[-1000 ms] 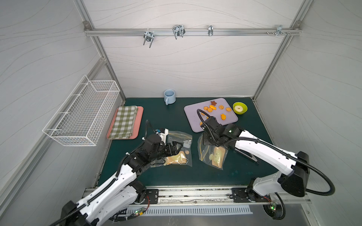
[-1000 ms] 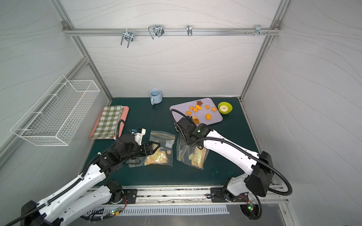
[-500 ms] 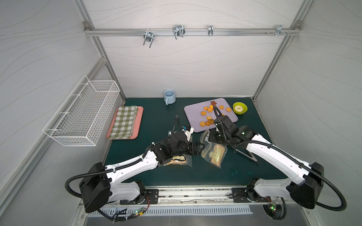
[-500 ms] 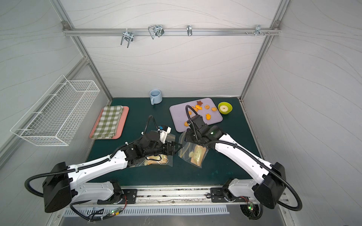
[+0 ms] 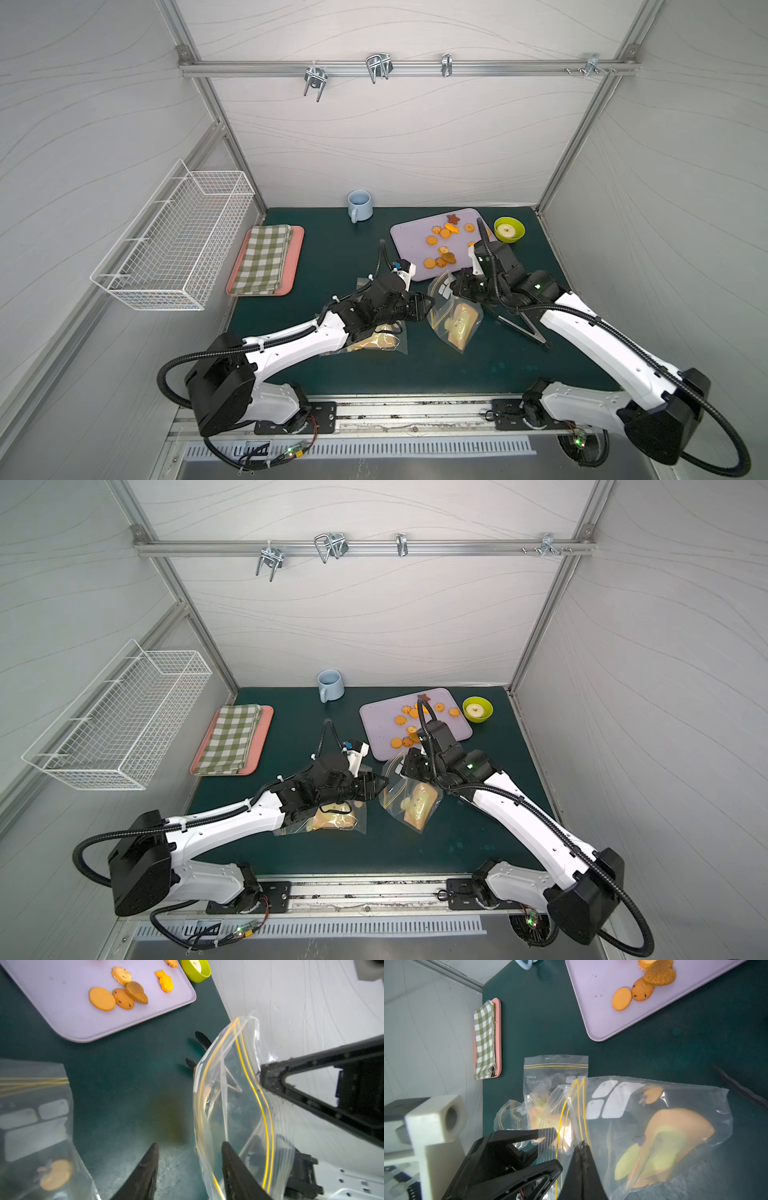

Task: Put the cookies into a resealable bag to prevent moisture
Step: Pick up the ziploc bag from the center of the board.

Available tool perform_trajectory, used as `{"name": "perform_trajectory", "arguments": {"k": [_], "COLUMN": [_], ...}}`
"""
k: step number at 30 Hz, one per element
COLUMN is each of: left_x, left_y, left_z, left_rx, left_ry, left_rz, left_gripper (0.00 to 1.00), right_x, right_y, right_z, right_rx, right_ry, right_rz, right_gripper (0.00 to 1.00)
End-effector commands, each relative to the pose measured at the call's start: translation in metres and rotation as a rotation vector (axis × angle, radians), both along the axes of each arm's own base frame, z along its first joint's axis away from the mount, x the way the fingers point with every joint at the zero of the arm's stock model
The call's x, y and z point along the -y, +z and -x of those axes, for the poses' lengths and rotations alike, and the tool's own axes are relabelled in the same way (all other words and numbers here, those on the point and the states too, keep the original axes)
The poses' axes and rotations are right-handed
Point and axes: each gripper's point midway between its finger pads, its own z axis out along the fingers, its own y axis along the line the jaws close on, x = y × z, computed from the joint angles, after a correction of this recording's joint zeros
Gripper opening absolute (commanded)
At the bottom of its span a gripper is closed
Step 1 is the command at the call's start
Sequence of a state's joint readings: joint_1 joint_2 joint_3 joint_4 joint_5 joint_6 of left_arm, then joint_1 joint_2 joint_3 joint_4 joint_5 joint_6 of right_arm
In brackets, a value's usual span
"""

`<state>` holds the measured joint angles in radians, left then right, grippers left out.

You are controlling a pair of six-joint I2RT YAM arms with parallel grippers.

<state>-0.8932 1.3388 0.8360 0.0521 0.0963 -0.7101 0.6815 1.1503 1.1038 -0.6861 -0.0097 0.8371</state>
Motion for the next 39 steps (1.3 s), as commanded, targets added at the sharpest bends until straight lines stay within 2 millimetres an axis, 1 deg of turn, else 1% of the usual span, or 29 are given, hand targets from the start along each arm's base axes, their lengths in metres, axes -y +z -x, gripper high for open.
{"name": "perform_trajectory", "arguments": {"k": [1,2,5,7,8,9,10,11,12,14,18,20,23,25,29,34,39], "left_x": [0.005,0.004,0.002,0.001,0.000,0.000,0.001,0.002,0.002,0.004,0.003,0.002,0.008,0.012,0.020,0.027,0.031], "left_y": [0.023,0.023,0.025,0.028,0.028,0.029,0.030,0.031,0.031,0.036,0.049,0.053,0.051,0.047,0.037,0.026,0.020], "left_z": [-0.010,-0.009,-0.010,-0.011,-0.011,-0.010,-0.011,-0.010,-0.010,-0.009,-0.009,-0.010,-0.009,-0.009,-0.009,-0.011,-0.012], "left_rx": [0.055,0.056,0.062,0.067,0.071,0.072,0.074,0.074,0.072,0.077,0.097,0.106,0.091,0.074,0.049,0.023,0.010], "left_ry": [0.022,0.021,0.026,0.028,0.027,0.026,0.024,0.019,0.016,0.008,0.014,0.024,0.003,-0.006,-0.020,-0.029,-0.032], "left_rz": [0.031,0.026,0.007,0.002,-0.003,-0.005,-0.006,-0.004,0.000,0.016,0.045,0.053,0.057,0.065,0.065,0.061,0.049], "left_gripper": [0.37,0.33,0.15,0.06,0.03,0.03,0.07,0.18,0.26,0.37,0.46,0.57,0.65,0.67,0.67,0.62,0.56], "right_x": [0.006,0.009,0.014,0.015,0.015,0.015,0.014,0.013,0.013,0.012,0.010,0.009,0.007,0.006,0.006,0.005,0.002], "right_y": [0.001,0.000,-0.004,-0.005,-0.005,-0.005,-0.004,-0.003,-0.002,-0.003,-0.010,-0.011,-0.008,-0.006,-0.004,0.001,0.000], "right_z": [0.000,0.000,-0.002,-0.002,-0.003,-0.003,-0.003,-0.004,-0.004,-0.004,-0.004,-0.004,-0.004,-0.005,-0.005,-0.006,-0.005], "right_rx": [-0.010,-0.012,-0.019,-0.018,-0.016,-0.016,-0.013,-0.009,-0.005,-0.010,-0.029,-0.033,-0.029,-0.024,-0.025,-0.018,-0.029], "right_ry": [-0.031,-0.040,-0.054,-0.057,-0.058,-0.059,-0.057,-0.053,-0.051,-0.045,-0.041,-0.039,-0.034,-0.032,-0.039,-0.059,-0.073], "right_rz": [-0.037,-0.035,-0.027,-0.027,-0.028,-0.029,-0.034,-0.039,-0.041,-0.038,-0.030,-0.034,-0.044,-0.048,-0.055,-0.087,-0.119], "right_gripper": [0.00,0.00,0.00,0.00,0.00,0.00,0.00,0.00,0.00,0.00,0.00,0.00,0.00,0.00,0.00,0.00,0.00]}}
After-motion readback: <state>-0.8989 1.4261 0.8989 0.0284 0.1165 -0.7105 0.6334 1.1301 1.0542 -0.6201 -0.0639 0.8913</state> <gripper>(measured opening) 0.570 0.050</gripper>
